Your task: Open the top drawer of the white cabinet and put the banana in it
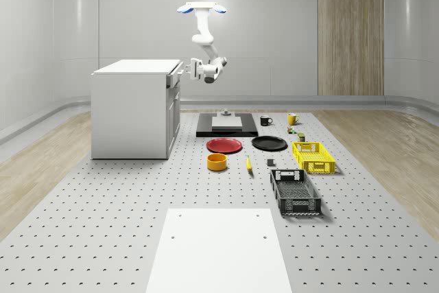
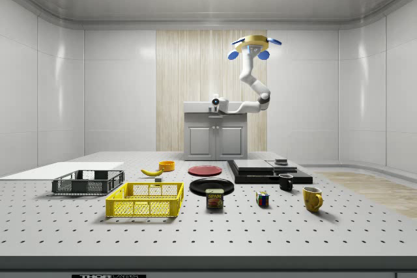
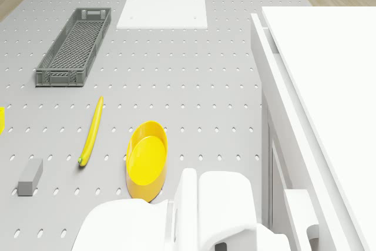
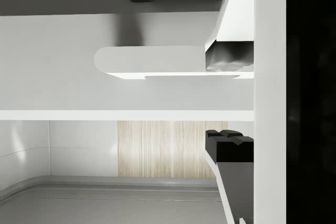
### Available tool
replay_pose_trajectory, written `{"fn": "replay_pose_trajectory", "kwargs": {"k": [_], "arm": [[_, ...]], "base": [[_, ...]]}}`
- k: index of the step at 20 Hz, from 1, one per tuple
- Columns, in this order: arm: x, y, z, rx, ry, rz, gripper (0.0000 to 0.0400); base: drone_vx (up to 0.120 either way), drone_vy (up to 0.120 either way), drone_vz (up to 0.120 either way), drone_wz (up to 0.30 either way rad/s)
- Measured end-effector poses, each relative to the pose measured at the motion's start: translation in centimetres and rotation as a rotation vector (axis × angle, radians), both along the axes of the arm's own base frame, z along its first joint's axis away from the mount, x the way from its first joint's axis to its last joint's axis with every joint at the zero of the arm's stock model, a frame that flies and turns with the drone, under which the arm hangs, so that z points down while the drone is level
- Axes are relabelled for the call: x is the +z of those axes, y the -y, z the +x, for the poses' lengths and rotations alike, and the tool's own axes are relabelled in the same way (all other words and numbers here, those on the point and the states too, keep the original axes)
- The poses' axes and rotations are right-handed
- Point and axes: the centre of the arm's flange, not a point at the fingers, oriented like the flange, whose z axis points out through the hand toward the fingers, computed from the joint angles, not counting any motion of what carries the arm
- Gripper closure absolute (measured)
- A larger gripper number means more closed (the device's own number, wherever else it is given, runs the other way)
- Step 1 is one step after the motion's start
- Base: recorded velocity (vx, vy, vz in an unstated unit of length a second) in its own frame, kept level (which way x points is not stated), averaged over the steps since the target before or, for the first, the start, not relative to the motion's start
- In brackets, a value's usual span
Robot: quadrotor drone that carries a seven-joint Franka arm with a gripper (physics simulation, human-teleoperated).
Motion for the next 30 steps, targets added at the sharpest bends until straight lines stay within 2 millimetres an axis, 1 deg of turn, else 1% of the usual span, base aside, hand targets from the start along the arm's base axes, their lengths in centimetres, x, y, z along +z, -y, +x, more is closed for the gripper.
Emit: {"fn": "replay_pose_trajectory", "kwargs": {"k": [1, 4, 5, 6, 7, 9, 11, 14, 15, 16, 17, 18, 20, 21, 27, 30], "arm": [[0.4, 0.1, -0.1, -0.004, 0.001, 0.004, 0.0262], [1.4, 0.4, -0.3, -0.011, 0.002, 0.013, 0.0279], [1.7, 0.5, -0.4, -0.013, 0.002, 0.015, 0.0260], [1.9, 0.6, -0.4, -0.014, 0.003, 0.017, 0.0202], [2.0, 0.6, -0.5, -0.016, 0.003, 0.019, 0.0157], [2.3, 0.7, -0.5, -0.017, 0.003, 0.021, 0.0095], [2.4, 0.8, -0.6, -0.019, 0.003, 0.022, 0.0058], [2.6, 0.8, -0.6, -0.020, 0.004, 0.024, 0.0027], [2.6, 0.8, -0.6, -0.020, 0.004, 0.024, 0.0066], [2.6, 0.8, -0.6, -0.021, 0.004, 0.024, 0.0117], [2.6, 0.8, -0.6, -0.021, 0.004, 0.025, 0.0156], [2.6, 0.8, -0.6, -0.021, 0.004, 0.025, 0.0187], [2.6, 1.0, -0.6, -0.021, 0.004, 0.025, 0.0229], [2.7, 1.1, -0.6, -0.021, 0.004, 0.025, 0.0244], [2.6, 3.3, -0.7, -0.021, 0.002, 0.019, 0.0256], [2.7, 4.7, -0.7, -0.021, 0.003, 0.021, 0.0277]], "base": [[0.000, 0.000, 0.000, 0.000], [0.000, -0.107, 0.000, 0.000], [0.000, -0.120, 0.000, 0.000], [0.000, -0.120, 0.000, 0.000], [0.000, -0.120, 0.000, 0.000], [0.000, -0.120, 0.000, 0.000], [0.000, -0.120, 0.000, 0.000], [0.000, -0.120, 0.000, 0.000], [0.000, -0.120, 0.000, 0.000], [0.000, 0.000, 0.000, 0.000], [0.000, 0.000, 0.000, 0.000], [0.000, 0.000, 0.000, 0.000], [0.000, 0.000, 0.000, 0.000], [0.000, 0.000, 0.000, 0.000], [0.000, 0.000, 0.000, 0.000], [0.000, 0.000, 0.000, 0.000]]}}
